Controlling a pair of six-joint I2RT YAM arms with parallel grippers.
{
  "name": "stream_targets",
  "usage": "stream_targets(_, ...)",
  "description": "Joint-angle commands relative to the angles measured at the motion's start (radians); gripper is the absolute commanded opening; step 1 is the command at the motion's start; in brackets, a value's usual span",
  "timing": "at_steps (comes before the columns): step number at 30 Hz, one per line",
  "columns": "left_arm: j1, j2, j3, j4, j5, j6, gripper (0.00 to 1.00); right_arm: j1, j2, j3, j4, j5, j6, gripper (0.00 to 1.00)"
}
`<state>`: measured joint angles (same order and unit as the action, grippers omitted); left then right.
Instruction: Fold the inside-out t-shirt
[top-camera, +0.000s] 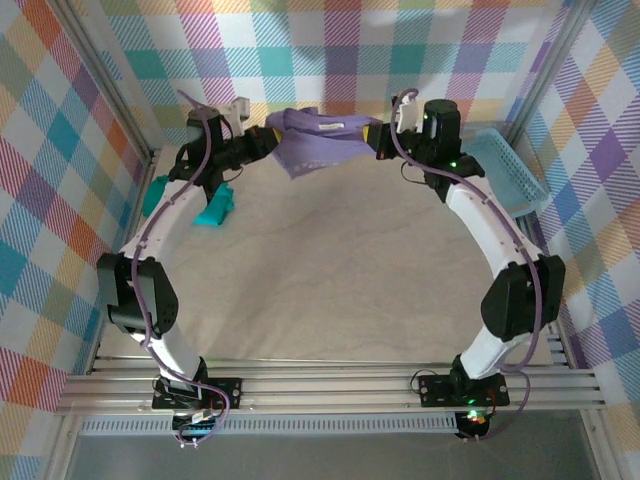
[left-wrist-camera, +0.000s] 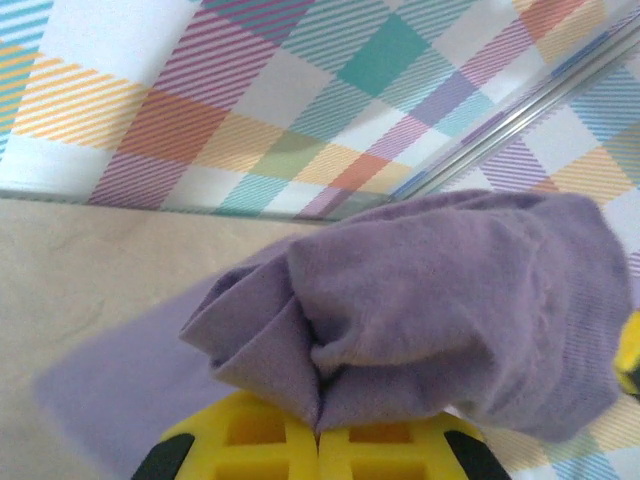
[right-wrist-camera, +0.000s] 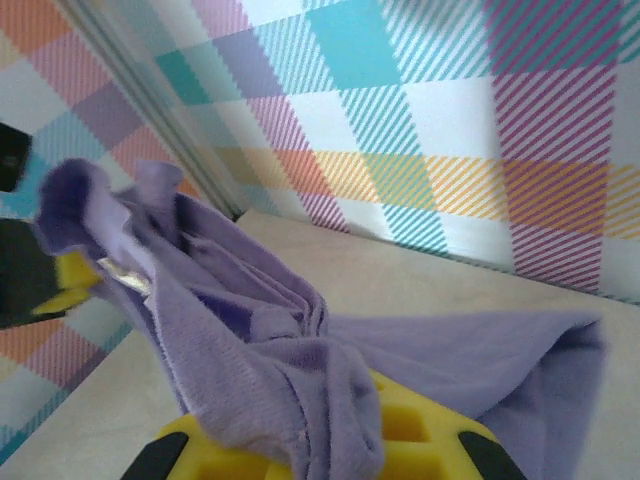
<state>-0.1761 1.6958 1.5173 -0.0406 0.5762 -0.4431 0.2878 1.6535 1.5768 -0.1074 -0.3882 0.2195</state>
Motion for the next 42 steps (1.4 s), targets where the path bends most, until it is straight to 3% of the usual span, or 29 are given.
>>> stream_targets(1,-0.010,-0.057,-0.189,0.012,0.015,0.015,0.00,0.001,-0.051,-0.154,0.005,-0.065,0.000,0.00)
stream_targets(5,-0.060,-0.161,-0.482,0.129,0.042,-0.011,0.00,0.004,-0.186,-0.441,0.049,-0.086,0.063,0.00)
stream_targets(8,-0.157,-0.258,-0.681,0.200,0.033,-0.041,0.00,0.020,-0.311,-0.652,0.042,-0.078,0.106,0.00)
stream_targets(12,-0.316,-0.365,-0.837,0.206,-0.037,-0.082,0.00,0.050,-0.447,-0.846,-0.009,-0.050,0.154,0.00)
stream_targets(15,-0.367,-0.410,-0.898,0.200,-0.091,-0.133,0.00,0.053,-0.490,-0.902,-0.065,-0.015,0.157,0.00)
stream_targets(21,-0.359,-0.330,-0.833,0.107,-0.152,-0.126,0.03,0.054,-0.394,-0.827,-0.157,0.113,0.118,0.00)
stream_targets(29,-0.286,-0.033,-0.645,0.007,-0.157,-0.116,0.11,0.040,-0.065,-0.633,-0.264,0.270,0.078,0.04)
stream_targets(36,-0.265,0.156,-0.498,-0.071,-0.202,-0.066,0.28,0.025,0.197,-0.438,-0.318,0.318,0.031,0.28)
stream_targets(42,-0.256,0.053,-0.489,-0.189,-0.269,-0.031,0.51,0.002,0.096,-0.430,-0.379,0.309,0.001,0.47)
